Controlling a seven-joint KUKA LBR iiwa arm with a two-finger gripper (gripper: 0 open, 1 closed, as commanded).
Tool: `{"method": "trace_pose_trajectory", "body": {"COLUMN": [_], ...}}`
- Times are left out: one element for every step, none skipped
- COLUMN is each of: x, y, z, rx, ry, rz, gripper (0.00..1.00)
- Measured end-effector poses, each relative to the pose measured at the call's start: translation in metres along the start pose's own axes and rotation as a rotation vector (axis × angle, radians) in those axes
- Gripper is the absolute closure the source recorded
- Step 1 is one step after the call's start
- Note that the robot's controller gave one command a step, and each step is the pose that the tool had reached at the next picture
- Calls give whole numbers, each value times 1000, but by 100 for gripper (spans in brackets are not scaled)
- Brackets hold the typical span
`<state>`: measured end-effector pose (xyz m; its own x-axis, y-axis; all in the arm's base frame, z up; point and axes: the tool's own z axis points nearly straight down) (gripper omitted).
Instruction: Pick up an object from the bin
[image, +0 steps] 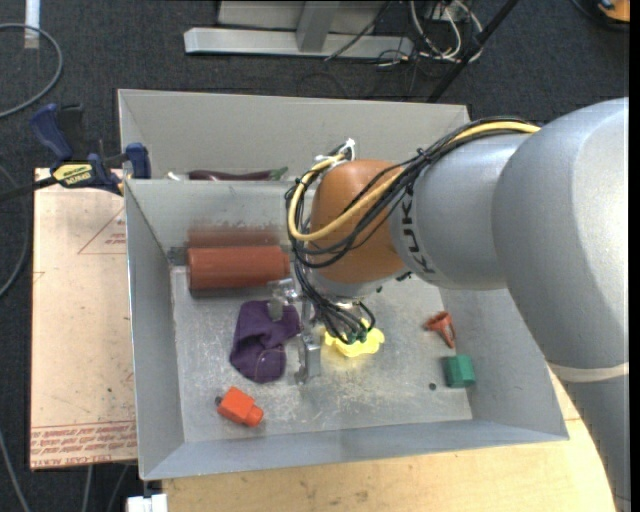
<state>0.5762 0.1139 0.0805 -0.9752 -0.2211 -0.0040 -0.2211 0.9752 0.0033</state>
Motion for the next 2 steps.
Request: {"method": "trace_pose_trajectory", "body": {"x": [0, 0], "y": [0, 0], "z": [0, 0], "rx": [0, 0], "ry": [0, 0], "rz": [0, 0], "gripper": [100, 0]}}
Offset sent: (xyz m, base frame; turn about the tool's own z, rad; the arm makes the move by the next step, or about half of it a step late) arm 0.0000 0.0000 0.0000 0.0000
